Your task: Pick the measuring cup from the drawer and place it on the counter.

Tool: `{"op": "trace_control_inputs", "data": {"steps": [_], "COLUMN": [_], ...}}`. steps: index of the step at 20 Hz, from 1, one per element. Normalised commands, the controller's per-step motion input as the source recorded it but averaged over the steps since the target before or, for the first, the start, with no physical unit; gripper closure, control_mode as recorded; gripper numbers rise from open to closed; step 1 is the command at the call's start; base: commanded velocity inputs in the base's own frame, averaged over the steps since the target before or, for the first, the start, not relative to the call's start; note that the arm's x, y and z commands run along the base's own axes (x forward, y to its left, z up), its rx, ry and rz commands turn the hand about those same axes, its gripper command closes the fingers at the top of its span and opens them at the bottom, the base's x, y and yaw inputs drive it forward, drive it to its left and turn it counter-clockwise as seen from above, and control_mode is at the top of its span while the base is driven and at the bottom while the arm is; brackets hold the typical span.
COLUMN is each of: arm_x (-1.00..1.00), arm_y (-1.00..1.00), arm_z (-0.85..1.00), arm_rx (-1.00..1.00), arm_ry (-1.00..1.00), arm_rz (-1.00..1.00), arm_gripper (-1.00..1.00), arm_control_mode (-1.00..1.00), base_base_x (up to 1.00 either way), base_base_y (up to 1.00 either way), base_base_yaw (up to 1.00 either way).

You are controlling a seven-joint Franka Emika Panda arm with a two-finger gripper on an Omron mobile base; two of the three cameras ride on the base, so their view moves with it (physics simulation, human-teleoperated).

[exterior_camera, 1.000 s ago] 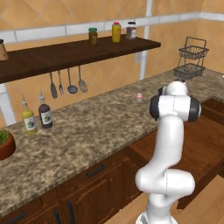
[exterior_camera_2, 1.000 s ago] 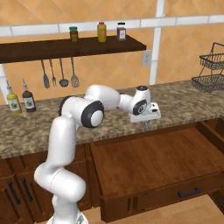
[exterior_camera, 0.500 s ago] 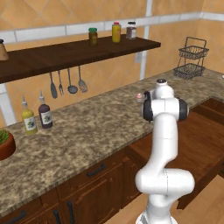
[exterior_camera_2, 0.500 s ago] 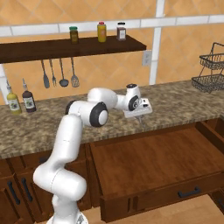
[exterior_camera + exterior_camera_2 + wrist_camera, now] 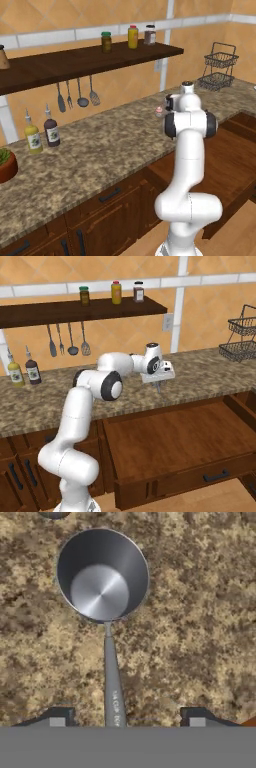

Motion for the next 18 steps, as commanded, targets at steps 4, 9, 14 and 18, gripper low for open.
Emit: {"op": "trace_control_inputs", "data": {"steps": [4, 9, 14, 18], "arm_x": [-1.0, -1.0, -1.0, -1.0], "arm_y": [0.26, 0.37, 0.38, 0.5], "arm_z": [0.44, 0.39, 0.66, 1.0], "arm_rx": [-0.04, -0.07, -0.03, -0.08], "arm_ry": [-0.3, -0.38, -0.35, -0.35], "arm_rz": [0.0, 0.01, 0.0, 0.01], "arm_gripper": [-1.0, -1.0, -1.0, -1.0], "arm_control_mode": [-1.0, -1.0, -1.0, -1.0], "base_base_x": [0.0, 0.0, 0.0, 0.0], "base_base_y": [0.0, 0.0, 0.0, 0.0], "base_base_yaw": [0.0, 0.0, 0.0, 0.0]}}
